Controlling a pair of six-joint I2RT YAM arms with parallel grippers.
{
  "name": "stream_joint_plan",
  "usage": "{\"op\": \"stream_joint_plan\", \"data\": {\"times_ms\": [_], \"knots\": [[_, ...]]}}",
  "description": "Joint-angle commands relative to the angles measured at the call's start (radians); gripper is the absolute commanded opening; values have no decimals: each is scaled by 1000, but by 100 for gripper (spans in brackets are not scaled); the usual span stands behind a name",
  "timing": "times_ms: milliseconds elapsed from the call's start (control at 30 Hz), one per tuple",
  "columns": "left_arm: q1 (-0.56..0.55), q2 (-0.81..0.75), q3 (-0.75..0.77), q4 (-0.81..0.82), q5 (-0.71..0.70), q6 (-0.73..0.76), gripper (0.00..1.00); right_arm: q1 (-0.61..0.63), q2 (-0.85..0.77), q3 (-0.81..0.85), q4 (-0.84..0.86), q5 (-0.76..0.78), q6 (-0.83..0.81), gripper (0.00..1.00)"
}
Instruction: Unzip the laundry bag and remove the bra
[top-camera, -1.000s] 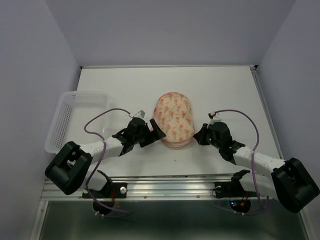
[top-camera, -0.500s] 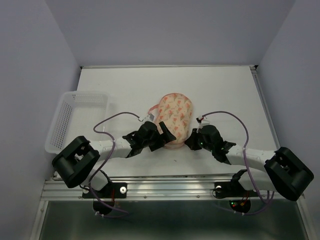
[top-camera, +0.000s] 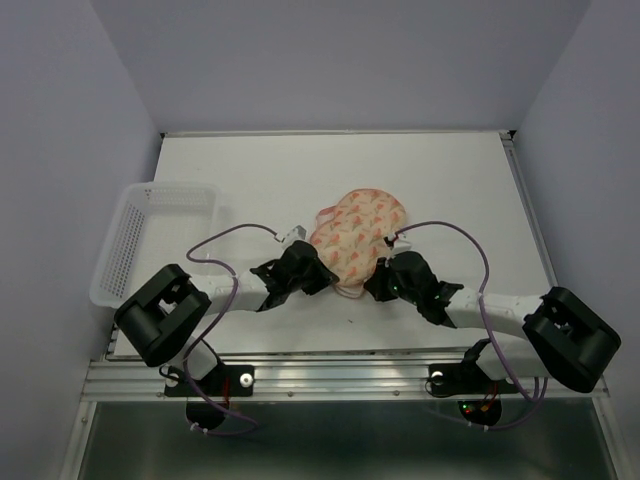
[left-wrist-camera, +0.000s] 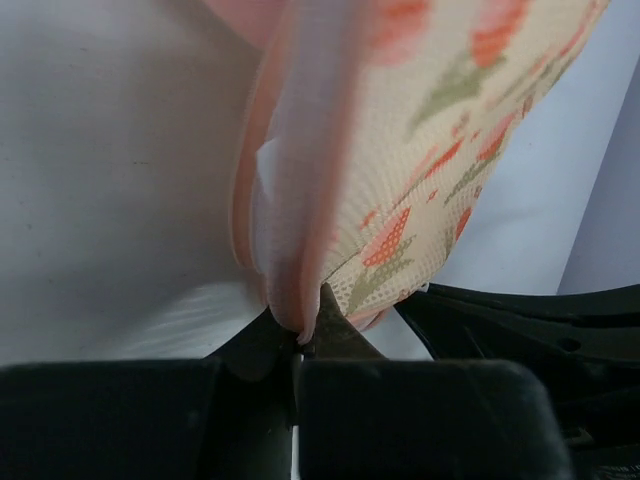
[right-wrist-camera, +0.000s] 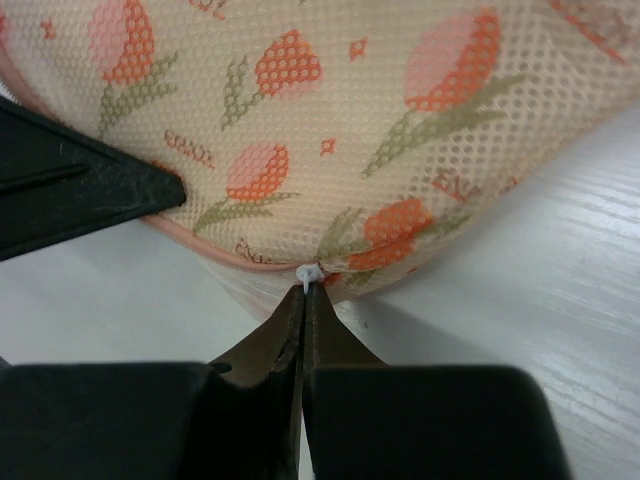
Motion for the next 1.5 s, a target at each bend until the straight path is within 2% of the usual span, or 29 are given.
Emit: {"op": "stream_joint_plan", "data": {"times_ms": [0, 200, 300, 433, 567, 700, 933, 1000, 1033, 1067, 1133, 1200, 1300, 1333, 1367, 1433, 1467], "knots": [[6, -9, 27, 6, -27, 23, 0, 18, -38, 23, 21, 70, -12, 1], [41, -45, 21, -86, -47, 98, 0, 9, -109, 19, -98, 245, -41, 1], [70, -70, -8, -97, -31, 126, 0, -29, -133, 10, -141, 271, -51, 1], [113, -128, -61, -109, -31, 137, 0, -131, -159, -9, -170, 239, -51, 1], [121, -180, -82, -103, -15, 134, 0, -140, -153, 2, -167, 183, -84, 1], [101, -205, -88, -61, -2, 116, 15, -140, -112, 23, -135, 115, -113, 2], [58, -159, -94, 70, -11, -19, 16, -140, 8, 131, -161, 84, -137, 9], [50, -115, -45, 73, -8, -26, 24, -140, 8, 151, -163, 81, -138, 19], [38, -83, -7, 79, -7, -26, 30, -140, 5, 157, -167, 74, -143, 30], [32, -67, 10, 87, -10, -21, 39, -140, -3, 170, -189, 72, -153, 36], [24, -32, 46, 90, -13, -23, 46, -140, -11, 190, -224, 84, -159, 46], [21, 16, 92, 105, -2, -41, 52, -140, -17, 226, -296, 106, -161, 61], [-2, 34, 130, 124, -2, -67, 78, -140, -46, 270, -399, 149, -161, 73], [-9, 27, 148, 125, -2, -70, 92, -140, -79, 281, -417, 169, -163, 80], [-17, 20, 155, 124, -4, -70, 98, -140, -99, 293, -449, 175, -172, 82], [-20, 5, 168, 121, -2, -66, 99, -140, -141, 327, -474, 190, -187, 88], [-20, -13, 178, 115, -5, -53, 99, -140, -171, 336, -491, 196, -207, 96]]}}
